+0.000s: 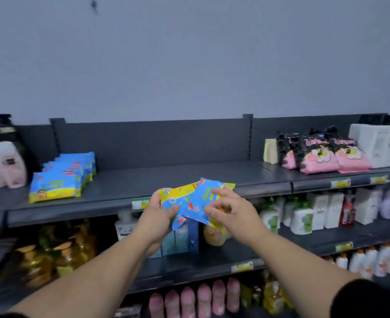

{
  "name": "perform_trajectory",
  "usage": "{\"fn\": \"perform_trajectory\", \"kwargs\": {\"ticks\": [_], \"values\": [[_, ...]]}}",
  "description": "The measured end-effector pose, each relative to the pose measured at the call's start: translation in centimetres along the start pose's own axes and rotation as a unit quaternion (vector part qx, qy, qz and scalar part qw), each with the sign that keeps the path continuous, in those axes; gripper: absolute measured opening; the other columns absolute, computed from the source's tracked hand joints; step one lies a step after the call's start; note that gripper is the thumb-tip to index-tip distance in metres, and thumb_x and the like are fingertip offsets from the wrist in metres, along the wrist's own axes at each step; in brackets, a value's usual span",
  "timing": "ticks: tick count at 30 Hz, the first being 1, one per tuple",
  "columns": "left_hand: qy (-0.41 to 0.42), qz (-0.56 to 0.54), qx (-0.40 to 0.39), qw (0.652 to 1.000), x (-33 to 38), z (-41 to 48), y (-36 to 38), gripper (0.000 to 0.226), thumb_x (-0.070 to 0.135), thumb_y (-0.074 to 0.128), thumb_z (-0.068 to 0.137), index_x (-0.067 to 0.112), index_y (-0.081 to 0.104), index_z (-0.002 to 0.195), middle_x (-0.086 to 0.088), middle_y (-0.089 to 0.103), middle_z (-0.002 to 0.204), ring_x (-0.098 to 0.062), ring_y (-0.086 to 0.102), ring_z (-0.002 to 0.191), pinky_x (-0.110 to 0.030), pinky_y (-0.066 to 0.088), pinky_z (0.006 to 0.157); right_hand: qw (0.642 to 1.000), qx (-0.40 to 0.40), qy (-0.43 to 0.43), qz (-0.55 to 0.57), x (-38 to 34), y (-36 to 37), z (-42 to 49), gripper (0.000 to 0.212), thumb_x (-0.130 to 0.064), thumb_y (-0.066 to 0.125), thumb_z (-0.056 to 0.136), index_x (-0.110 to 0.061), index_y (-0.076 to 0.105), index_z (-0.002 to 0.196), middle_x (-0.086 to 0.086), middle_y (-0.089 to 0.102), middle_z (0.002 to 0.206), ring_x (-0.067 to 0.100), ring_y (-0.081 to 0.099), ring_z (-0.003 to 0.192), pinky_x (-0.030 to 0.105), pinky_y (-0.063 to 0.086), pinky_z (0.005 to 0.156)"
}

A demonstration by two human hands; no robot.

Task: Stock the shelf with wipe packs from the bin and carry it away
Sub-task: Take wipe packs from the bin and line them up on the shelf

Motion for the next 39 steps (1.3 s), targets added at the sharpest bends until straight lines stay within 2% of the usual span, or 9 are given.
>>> {"fn": "perform_trajectory", "kwargs": {"ticks": [3,8,11,15,20,25,29,34,39], "values": [[0.024,0.002,0.009,1.000,2.5,-0.2,-6.6,0.030,-0.002,0.049,0.095,0.023,0.051,0.111,-0.005,0.070,0.095,-0.013,0.068,0.068,-0.024,0.052,0.052,0.998,0.006,-0.036,-0.046,-4.4,5.3,2.9,0.035,-0.014,0.078,0.077,-0.018,0.069,0.110,-0.002,0.023,0.155,-0.006,0.026,0.131,-0.003,0.018,0.092],[0.056,-0.006,0.045,0.997,5.6,0.2,-16.8,0.031,-0.002,0.050,0.095,0.019,0.049,0.117,-0.013,0.069,0.106,-0.023,0.070,0.084,-0.034,0.057,0.064,1.000,-0.010,-0.024,-0.016,-10.6,13.4,7.4,0.069,-0.008,0.079,0.074,-0.028,0.053,0.134,-0.002,-0.011,0.160,0.008,0.030,0.140,0.007,0.035,0.090],[0.076,0.006,0.056,0.996,7.1,0.2,-21.7,0.023,-0.001,0.049,0.096,0.018,0.048,0.107,-0.002,0.071,0.075,-0.012,0.068,0.062,-0.022,0.052,0.051,0.999,-0.024,0.005,-0.027,-12.9,17.1,9.4,0.078,-0.013,0.078,0.075,-0.029,0.042,0.142,0.002,0.000,0.160,0.012,0.024,0.143,0.006,0.025,0.091],[0.085,0.021,0.077,0.993,8.1,0.5,-27.0,0.025,0.000,0.052,0.095,0.016,0.050,0.113,-0.008,0.073,0.102,-0.022,0.071,0.089,-0.037,0.056,0.077,0.999,-0.024,0.025,-0.030,-14.8,20.0,11.5,0.091,-0.015,0.079,0.073,-0.030,0.030,0.148,0.006,0.024,0.153,0.016,0.028,0.140,0.018,0.027,0.100],[0.092,0.030,0.101,0.990,8.4,1.5,-31.1,0.034,-0.002,0.051,0.095,0.027,0.051,0.112,-0.002,0.072,0.108,-0.020,0.070,0.097,-0.039,0.054,0.084,0.999,0.001,0.054,0.003,-15.2,21.3,13.9,0.100,-0.007,0.075,0.071,-0.037,0.021,0.150,0.001,0.050,0.130,0.021,0.057,0.109,0.029,0.048,0.088],[0.094,0.034,0.122,0.987,7.9,3.4,-33.3,0.038,-0.003,0.051,0.094,0.026,0.049,0.119,0.000,0.071,0.107,-0.017,0.070,0.093,-0.030,0.057,0.076,0.992,-0.044,0.079,0.093,-14.7,23.1,16.4,0.089,-0.002,0.068,0.080,-0.035,0.021,0.149,-0.007,0.072,0.090,0.012,0.068,0.081,0.023,0.050,0.063],[0.085,0.060,0.152,0.983,7.8,5.3,-34.2,0.048,-0.001,0.055,0.093,0.032,0.042,0.126,-0.010,0.070,0.104,-0.023,0.071,0.086,-0.026,0.056,0.059,0.983,-0.083,0.072,0.148,-14.0,24.5,19.1,0.042,0.000,0.063,0.085,-0.014,0.056,0.124,-0.002,0.070,0.080,0.013,0.063,0.065,0.030,0.054,0.066],[0.090,0.147,0.174,0.969,8.2,7.2,-35.4,0.050,0.001,0.057,0.092,0.041,0.042,0.118,-0.016,0.069,0.104,-0.022,0.071,0.081,-0.037,0.058,0.066,0.984,-0.114,0.012,0.137,-13.2,24.6,23.0,0.031,0.003,0.061,0.086,-0.011,0.065,0.114,-0.003,0.069,0.086,0.009,0.061,0.068,0.017,0.053,0.064],[0.087,0.171,0.210,0.959,8.3,8.5,-36.9,0.052,0.000,0.055,0.093,0.034,0.039,0.127,-0.012,0.071,0.097,-0.006,0.064,0.056,-0.017,0.045,0.044,0.985,-0.148,-0.031,0.084,-12.9,24.7,25.1,0.034,0.002,0.056,0.088,-0.019,0.066,0.113,-0.008,0.069,0.090,0.008,0.061,0.074,0.003,0.045,0.059]]}}
Point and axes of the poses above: each hand's wrist, its own z-axis towards the middle knuckle, its own y-axis out of the palm, x = y × z, the point moved 7 cm from there along z, towards the middle knuckle
